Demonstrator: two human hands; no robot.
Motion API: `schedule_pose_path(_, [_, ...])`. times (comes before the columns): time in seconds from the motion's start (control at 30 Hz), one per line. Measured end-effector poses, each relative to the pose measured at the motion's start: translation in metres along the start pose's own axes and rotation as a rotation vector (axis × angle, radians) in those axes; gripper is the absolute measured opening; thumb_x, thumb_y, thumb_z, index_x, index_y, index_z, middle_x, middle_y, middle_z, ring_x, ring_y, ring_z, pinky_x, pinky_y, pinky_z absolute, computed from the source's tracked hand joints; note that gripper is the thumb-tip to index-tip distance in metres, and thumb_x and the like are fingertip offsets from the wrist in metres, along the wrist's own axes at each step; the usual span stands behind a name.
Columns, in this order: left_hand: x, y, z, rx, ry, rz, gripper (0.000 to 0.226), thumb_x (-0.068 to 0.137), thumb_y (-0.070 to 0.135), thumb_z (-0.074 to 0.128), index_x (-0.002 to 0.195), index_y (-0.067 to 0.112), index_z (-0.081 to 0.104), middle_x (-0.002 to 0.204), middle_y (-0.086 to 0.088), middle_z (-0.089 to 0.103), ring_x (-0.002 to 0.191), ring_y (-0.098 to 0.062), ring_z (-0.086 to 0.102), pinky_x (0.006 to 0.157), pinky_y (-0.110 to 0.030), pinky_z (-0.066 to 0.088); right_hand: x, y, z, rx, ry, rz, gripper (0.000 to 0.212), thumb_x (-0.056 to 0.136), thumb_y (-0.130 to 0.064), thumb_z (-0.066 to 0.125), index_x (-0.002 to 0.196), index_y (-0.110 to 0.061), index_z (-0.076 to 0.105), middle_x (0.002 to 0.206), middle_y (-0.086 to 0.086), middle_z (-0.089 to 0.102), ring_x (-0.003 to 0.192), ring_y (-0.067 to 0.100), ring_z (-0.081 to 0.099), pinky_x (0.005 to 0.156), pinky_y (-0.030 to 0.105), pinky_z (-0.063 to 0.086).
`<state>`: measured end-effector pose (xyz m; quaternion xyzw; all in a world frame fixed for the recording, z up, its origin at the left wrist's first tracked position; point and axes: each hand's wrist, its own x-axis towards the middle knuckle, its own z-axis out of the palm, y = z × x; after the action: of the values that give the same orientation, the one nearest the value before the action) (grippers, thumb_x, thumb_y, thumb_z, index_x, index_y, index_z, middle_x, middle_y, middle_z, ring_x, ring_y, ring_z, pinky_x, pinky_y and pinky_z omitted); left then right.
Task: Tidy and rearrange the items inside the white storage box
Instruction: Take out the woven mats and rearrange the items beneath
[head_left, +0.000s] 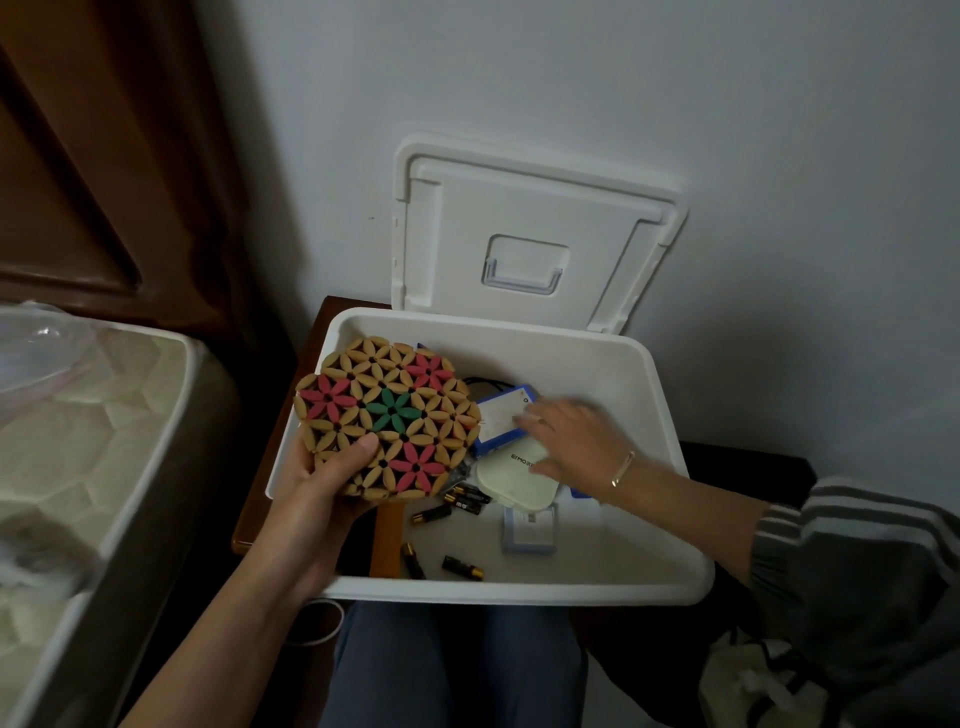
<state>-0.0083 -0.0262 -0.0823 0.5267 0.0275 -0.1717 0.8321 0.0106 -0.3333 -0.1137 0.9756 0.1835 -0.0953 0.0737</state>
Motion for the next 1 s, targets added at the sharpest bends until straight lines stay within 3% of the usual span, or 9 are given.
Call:
schedule_pose_path(0.17, [0.001,-0.001,-0.001,-0.007,0.014,-0.007,0.048,0.074,0.028,0.073,0.117,0.044,0.059,0.120,0.002,0.067,0.107,-0.020,0.067,0.073,-0.030,0.058,-0.021,-0.020,0.023,-0.247,-0.016,-0.614,0.041,0.076,-0.031,0.067,0.116,-0.021,0.061,0.121,0.003,0.061,0.110,0.021,0.059,0.086,0.034,0.051])
schedule_pose_path(0.3, [0.001,-0.001,0.001,0.010,0.040,-0.040,0.056,0.072,0.028,0.074,0.123,0.040,0.054,0.118,0.002,0.068,0.106,-0.020,0.068,0.072,-0.031,0.059,-0.016,-0.025,0.044,-0.435,-0.059,-0.760,0.026,0.077,-0.030,0.065,0.102,-0.030,0.066,0.110,-0.006,0.063,0.111,0.016,0.058,0.092,0.032,0.048])
schedule_pose_path(0.4, [0.003,-0.001,0.000,0.026,0.029,-0.112,0.064,0.073,0.028,0.078,0.130,0.034,0.050,0.120,0.000,0.068,0.107,-0.024,0.067,0.075,-0.035,0.059,-0.012,-0.028,0.048,-0.535,-0.079,-0.750,0.011,0.076,-0.033,0.073,0.086,-0.035,0.069,0.100,-0.010,0.066,0.109,0.011,0.060,0.094,0.033,0.049])
schedule_pose_path(0.57, [0.008,-0.005,0.001,0.088,-0.002,-0.238,0.069,0.069,0.024,0.079,0.131,0.030,0.048,0.118,-0.002,0.069,0.103,-0.025,0.069,0.073,-0.038,0.059,-0.005,-0.022,0.041,-0.539,-0.002,-0.711,0.012,0.067,-0.035,0.080,0.077,-0.035,0.072,0.118,-0.010,0.066,0.118,0.010,0.057,0.092,0.035,0.051])
schedule_pose_path(0.67, [0.008,-0.007,0.002,0.129,-0.003,-0.250,0.069,0.068,0.024,0.079,0.130,0.032,0.049,0.117,-0.001,0.070,0.103,-0.024,0.069,0.072,-0.037,0.059,0.001,-0.024,0.040,-0.451,0.039,-0.603,0.035,0.066,-0.025,0.082,0.098,-0.030,0.070,0.125,-0.005,0.063,0.123,0.022,0.054,0.092,0.044,0.050])
schedule_pose_path(0.73, [0.007,-0.007,0.001,0.131,0.006,-0.240,0.067,0.070,0.023,0.078,0.130,0.032,0.049,0.117,-0.001,0.070,0.104,-0.025,0.069,0.074,-0.039,0.059,0.005,-0.024,0.043,-0.386,0.118,-0.517,0.052,0.077,-0.017,0.074,0.125,-0.027,0.057,0.137,0.004,0.053,0.131,0.030,0.045,0.096,0.052,0.044])
schedule_pose_path(0.8, [0.007,-0.006,0.001,0.127,0.017,-0.221,0.065,0.073,0.022,0.076,0.131,0.031,0.049,0.118,-0.001,0.069,0.105,-0.025,0.068,0.075,-0.039,0.059,0.007,-0.024,0.043,-0.334,0.133,-0.474,0.062,0.080,-0.011,0.069,0.136,-0.024,0.046,0.142,0.009,0.047,0.133,0.030,0.042,0.096,0.054,0.043])
schedule_pose_path(0.9, [0.006,-0.004,0.003,0.107,0.039,-0.200,0.067,0.073,0.024,0.079,0.131,0.031,0.048,0.118,-0.002,0.069,0.105,-0.025,0.068,0.074,-0.037,0.059,0.005,-0.026,0.041,-0.290,0.131,-0.433,0.061,0.075,-0.016,0.073,0.131,-0.022,0.050,0.133,0.009,0.054,0.120,0.029,0.052,0.085,0.044,0.050])
schedule_pose_path(1.0, [0.004,-0.001,0.003,0.099,0.028,-0.158,0.072,0.068,0.029,0.077,0.133,0.032,0.047,0.122,-0.002,0.067,0.109,-0.025,0.067,0.076,-0.036,0.059,0.003,-0.025,0.039,-0.278,0.024,-0.287,0.068,0.064,-0.039,0.078,0.125,-0.019,0.055,0.119,0.007,0.059,0.096,0.024,0.059,0.068,0.034,0.050])
